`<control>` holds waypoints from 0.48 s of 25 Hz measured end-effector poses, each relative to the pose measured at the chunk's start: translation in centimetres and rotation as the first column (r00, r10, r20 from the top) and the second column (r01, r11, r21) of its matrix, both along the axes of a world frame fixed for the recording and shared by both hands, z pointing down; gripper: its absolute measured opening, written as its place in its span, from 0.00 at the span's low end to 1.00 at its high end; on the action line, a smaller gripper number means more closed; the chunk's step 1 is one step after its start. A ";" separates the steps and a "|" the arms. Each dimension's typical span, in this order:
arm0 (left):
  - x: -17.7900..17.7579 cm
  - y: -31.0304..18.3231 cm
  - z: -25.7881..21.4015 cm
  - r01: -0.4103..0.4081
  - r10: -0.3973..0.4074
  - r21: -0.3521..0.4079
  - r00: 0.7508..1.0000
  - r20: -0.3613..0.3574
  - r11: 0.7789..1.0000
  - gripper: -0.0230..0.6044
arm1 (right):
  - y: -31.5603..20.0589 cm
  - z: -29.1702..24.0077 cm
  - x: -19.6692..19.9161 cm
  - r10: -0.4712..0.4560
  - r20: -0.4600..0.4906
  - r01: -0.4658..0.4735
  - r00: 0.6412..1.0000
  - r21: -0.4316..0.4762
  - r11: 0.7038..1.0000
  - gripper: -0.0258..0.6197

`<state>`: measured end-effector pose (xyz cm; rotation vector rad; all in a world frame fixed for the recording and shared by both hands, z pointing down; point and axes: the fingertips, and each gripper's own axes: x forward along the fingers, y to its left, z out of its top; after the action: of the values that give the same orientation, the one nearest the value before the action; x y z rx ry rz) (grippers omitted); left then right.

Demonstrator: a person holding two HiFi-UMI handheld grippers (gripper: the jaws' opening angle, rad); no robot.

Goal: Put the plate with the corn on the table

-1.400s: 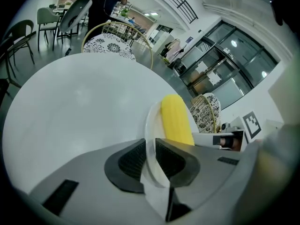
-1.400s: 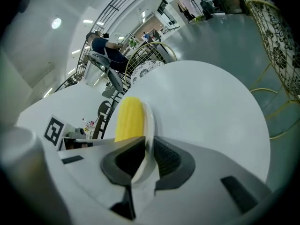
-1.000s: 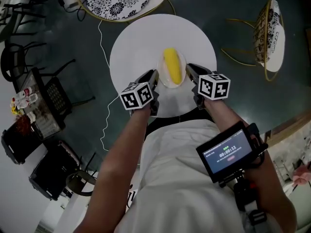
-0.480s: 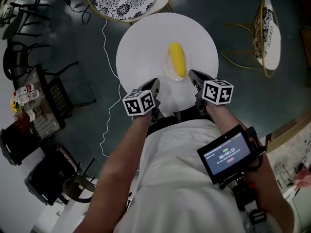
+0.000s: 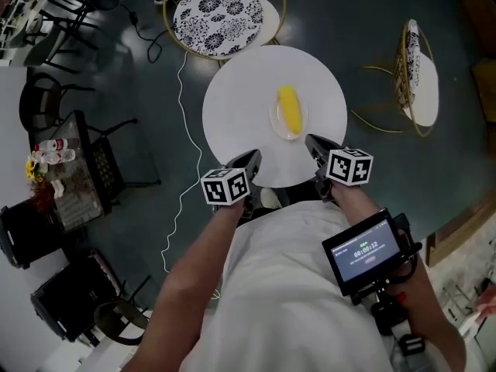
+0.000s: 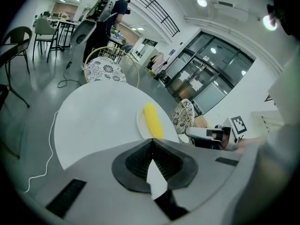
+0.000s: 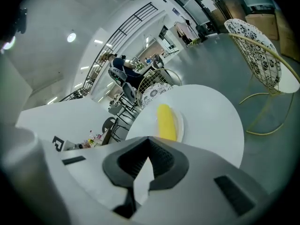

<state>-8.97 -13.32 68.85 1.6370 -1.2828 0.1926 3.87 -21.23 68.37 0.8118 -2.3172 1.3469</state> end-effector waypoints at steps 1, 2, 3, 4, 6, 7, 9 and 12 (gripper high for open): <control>0.0 0.3 -0.5 -0.003 0.003 0.010 1.000 0.001 1.000 0.05 | 0.3 -0.5 0.0 0.000 0.004 0.000 1.000 0.008 1.000 0.05; 0.0 0.6 -0.9 -0.006 0.006 0.019 1.000 0.002 1.000 0.05 | 0.5 -1.1 0.1 0.002 0.010 -0.002 1.000 0.015 1.000 0.05; 0.1 0.9 -1.4 -0.009 0.009 0.029 1.000 0.003 1.000 0.05 | 0.8 -1.6 0.1 0.005 0.016 -0.006 1.000 0.021 1.000 0.05; 0.1 1.1 -1.9 -0.013 0.013 0.039 1.000 0.003 0.999 0.05 | 1.1 -2.1 0.2 0.008 0.021 -0.009 1.000 0.027 1.000 0.05; 0.2 1.4 -2.8 -0.021 0.021 0.064 1.000 0.004 0.998 0.05 | 1.4 -3.1 0.4 0.012 0.029 -0.014 1.000 0.044 0.999 0.05; 0.3 1.5 -3.1 -0.023 0.023 0.076 1.000 0.003 0.997 0.05 | 1.6 -3.5 0.5 0.013 0.032 -0.015 0.999 0.052 0.999 0.05; 0.4 1.8 -3.8 -0.022 0.022 0.093 1.000 0.000 0.995 0.05 | 2.0 -4.4 0.7 0.014 0.040 -0.016 0.999 0.063 0.998 0.05; 0.7 2.9 -4.8 -0.029 0.029 0.109 1.000 0.001 0.994 0.05 | 2.9 -5.8 1.0 0.014 0.056 -0.019 0.998 0.078 0.997 0.05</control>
<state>-8.26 -10.41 64.10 1.7486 -1.2888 0.1417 4.92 -18.34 62.62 0.8291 -2.4245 1.3083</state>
